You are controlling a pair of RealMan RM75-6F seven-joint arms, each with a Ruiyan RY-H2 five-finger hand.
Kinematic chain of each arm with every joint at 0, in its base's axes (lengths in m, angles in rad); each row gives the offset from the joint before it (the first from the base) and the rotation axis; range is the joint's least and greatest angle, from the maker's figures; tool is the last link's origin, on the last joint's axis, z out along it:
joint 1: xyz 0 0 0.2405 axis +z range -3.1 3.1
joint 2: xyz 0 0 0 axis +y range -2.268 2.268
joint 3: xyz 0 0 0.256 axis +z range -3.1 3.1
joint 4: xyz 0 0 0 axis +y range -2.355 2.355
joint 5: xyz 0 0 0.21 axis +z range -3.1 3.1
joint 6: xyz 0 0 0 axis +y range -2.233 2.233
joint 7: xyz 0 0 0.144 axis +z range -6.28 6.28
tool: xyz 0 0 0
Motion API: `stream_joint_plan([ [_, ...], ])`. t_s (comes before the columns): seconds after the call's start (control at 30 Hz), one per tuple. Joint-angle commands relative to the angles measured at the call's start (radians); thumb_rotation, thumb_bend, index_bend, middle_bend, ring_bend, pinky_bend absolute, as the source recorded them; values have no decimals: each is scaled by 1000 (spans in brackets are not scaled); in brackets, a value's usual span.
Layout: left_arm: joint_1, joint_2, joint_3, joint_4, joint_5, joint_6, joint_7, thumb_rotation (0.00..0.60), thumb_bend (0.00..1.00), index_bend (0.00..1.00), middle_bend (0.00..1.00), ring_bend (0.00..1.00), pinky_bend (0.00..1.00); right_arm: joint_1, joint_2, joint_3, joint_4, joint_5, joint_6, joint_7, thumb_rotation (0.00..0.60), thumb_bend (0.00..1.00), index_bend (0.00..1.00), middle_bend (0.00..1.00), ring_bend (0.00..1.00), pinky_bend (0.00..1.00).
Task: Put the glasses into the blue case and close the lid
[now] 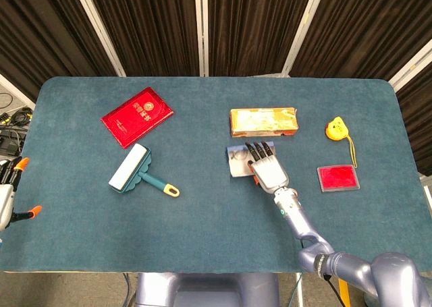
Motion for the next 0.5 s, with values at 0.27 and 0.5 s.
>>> stream_joint_plan([
  [0.27,2,1,4,-7,7,5,2,600,0,0,0,0,0,-65,156,-106,-160,-112,61,15,600,484,673,49,0,0],
  [0.5,-1,0,7,-11,9,-2,11,600,0,0,0,0,0,-110,348,-205,-348,-227,113,-27,600,484,676,56,0,0],
])
